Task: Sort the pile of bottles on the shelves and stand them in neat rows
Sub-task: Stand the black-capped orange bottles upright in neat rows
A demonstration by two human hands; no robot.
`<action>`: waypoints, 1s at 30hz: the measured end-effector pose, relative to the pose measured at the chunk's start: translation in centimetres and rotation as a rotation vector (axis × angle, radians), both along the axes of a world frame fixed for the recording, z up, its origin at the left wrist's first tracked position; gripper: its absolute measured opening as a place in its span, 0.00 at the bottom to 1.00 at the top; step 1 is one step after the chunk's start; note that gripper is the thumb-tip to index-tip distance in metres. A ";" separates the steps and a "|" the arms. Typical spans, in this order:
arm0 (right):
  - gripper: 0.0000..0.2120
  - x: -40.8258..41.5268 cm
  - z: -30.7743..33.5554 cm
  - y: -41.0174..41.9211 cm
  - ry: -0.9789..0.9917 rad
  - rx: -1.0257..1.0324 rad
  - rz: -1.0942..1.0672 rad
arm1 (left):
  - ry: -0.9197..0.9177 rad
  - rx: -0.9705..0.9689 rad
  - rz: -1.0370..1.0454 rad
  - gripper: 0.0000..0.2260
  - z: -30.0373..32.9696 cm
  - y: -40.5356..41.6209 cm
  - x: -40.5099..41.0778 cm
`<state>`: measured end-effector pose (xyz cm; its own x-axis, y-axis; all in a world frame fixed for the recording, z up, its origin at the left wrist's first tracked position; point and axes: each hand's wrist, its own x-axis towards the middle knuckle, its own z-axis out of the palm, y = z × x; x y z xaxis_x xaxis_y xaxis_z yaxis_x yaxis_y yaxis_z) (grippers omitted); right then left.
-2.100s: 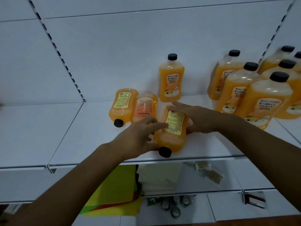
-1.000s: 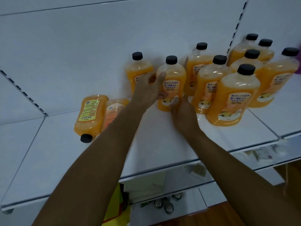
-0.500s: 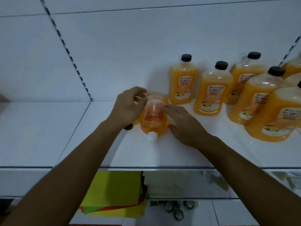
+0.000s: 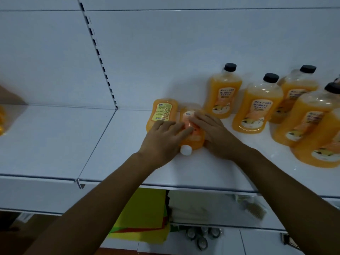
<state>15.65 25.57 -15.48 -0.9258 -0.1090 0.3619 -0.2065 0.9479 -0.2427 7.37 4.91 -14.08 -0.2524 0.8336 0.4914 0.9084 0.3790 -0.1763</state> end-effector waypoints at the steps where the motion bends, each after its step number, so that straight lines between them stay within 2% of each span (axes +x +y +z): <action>1: 0.36 0.2 -0.2 0.3 -0.022 -0.027 -0.009 | 0.027 0.008 -0.042 0.26 -0.2 0.0 -0.2; 3: 0.37 0.9 -0.3 1.0 -0.069 -0.080 -0.008 | -0.034 0.056 -0.126 0.26 -0.3 -0.3 -0.3; 5: 0.36 1.9 0.8 0.9 -0.073 -0.242 -0.022 | -0.268 0.149 -0.221 0.25 0.5 -0.5 -0.2; 7: 0.32 2.7 2.8 0.0 -0.077 -0.454 -0.095 | -0.579 0.258 -0.300 0.25 2.1 -0.5 0.2; 9: 0.24 3.2 5.0 -1.4 -0.073 -0.582 -0.156 | -0.842 0.337 -0.317 0.27 3.6 -0.1 0.4; 12: 0.15 3.4 7.3 -3.9 -0.011 -0.708 -0.175 | -1.090 0.467 -0.288 0.31 4.9 -0.3 0.1; 15: 0.13 3.0 8.5 -6.0 -0.073 -0.919 -0.079 | -1.119 0.631 -0.280 0.25 5.6 -2.1 -0.4; 17: 0.19 2.2 9.0 -7.4 -0.197 -0.979 0.041 | -1.171 0.733 -0.220 0.21 6.5 -3.8 -0.9; 19: 0.29 0.5 8.8 -9.4 -0.289 -0.949 0.120 | -1.198 0.807 -0.095 0.19 7.4 -6.1 -1.6; 21: 0.34 -2.0 8.5 -11.8 -0.312 -0.933 0.177 | -1.145 0.864 0.014 0.21 8.1 -8.8 -2.6; 24: 0.35 -6.2 8.0 -16.5 -0.320 -0.932 0.276 | -1.056 0.915 0.122 0.19 8.5 -14.2 -3.8; 27: 0.34 -10.0 7.6 -22.1 -0.348 -0.930 0.380 | -0.957 0.906 0.247 0.22 8.8 -20.2 -4.9; 30: 0.34 -14.4 6.8 -28.3 -0.345 -0.832 0.455 | -0.834 0.942 0.346 0.21 8.6 -26.6 -6.2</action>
<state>1.25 -2.75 -8.70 -0.9277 -0.3128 0.2038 -0.2999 0.2992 -0.9059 1.18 -21.66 -5.52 -0.8937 0.0878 0.4400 0.4460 0.2816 0.8496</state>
